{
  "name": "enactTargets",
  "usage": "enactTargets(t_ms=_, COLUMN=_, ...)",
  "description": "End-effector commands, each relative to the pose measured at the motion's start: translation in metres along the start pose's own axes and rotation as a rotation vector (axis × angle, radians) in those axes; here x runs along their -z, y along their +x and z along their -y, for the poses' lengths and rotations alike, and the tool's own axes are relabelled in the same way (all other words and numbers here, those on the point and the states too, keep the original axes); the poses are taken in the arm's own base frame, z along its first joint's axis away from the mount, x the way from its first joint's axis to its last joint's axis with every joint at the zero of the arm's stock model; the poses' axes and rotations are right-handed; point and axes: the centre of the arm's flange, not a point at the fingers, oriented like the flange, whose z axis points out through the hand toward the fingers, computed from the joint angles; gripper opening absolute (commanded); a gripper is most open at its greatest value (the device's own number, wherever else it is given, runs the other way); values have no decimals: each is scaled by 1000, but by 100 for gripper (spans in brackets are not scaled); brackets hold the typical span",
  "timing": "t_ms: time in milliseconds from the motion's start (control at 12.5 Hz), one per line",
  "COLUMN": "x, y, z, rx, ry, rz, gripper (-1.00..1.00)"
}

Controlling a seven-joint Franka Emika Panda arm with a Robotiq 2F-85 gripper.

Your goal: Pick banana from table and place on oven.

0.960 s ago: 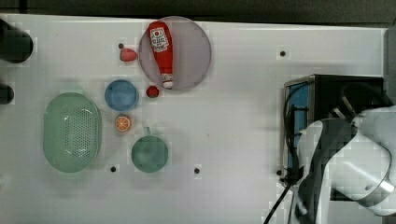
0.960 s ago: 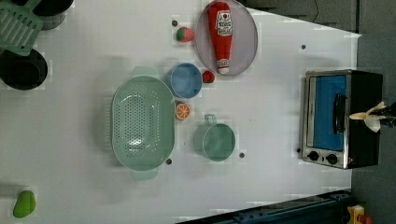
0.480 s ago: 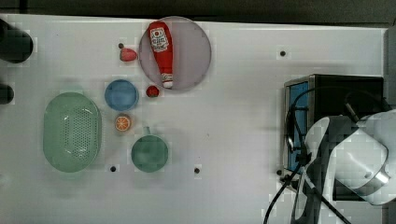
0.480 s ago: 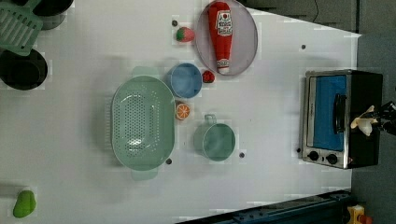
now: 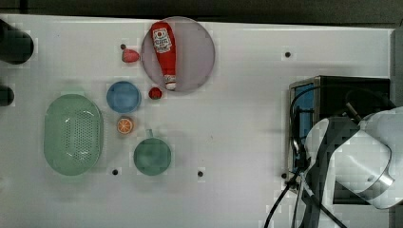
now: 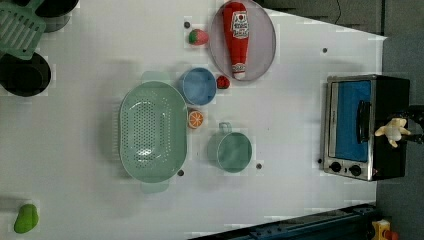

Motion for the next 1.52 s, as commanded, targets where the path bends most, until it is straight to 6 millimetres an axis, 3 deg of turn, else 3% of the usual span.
enactTargets(t_ms=80, x=62, y=7, z=19, rx=118, ry=16, rz=-72, gripper=100)
enactTargets(t_ms=240, x=99, y=-17, z=53, rx=281, ry=15, rz=22, gripper=100)
enactTargets(t_ms=400, x=144, y=-62, z=99, rx=378, ry=33, rz=120, gripper=100)
enactTargets(t_ms=640, x=237, y=-128, z=173, rx=247, ry=126, rz=20, gripper=100)
enactTargets(t_ms=800, x=272, y=-178, z=205, rx=137, ry=161, rz=-3, gripper=100)
enactTargets(t_ms=960, x=289, y=-215, z=221, rx=77, ry=170, rz=-3, gripper=100)
enactTargets(t_ms=1040, x=291, y=-224, z=220, rx=76, ry=153, rz=11, gripper=100)
enactTargets(t_ms=1200, x=291, y=-230, z=212, rx=80, ry=115, rz=47, gripper=100)
enactTargets(t_ms=1520, x=287, y=-230, z=214, rx=81, ry=108, rz=53, gripper=100)
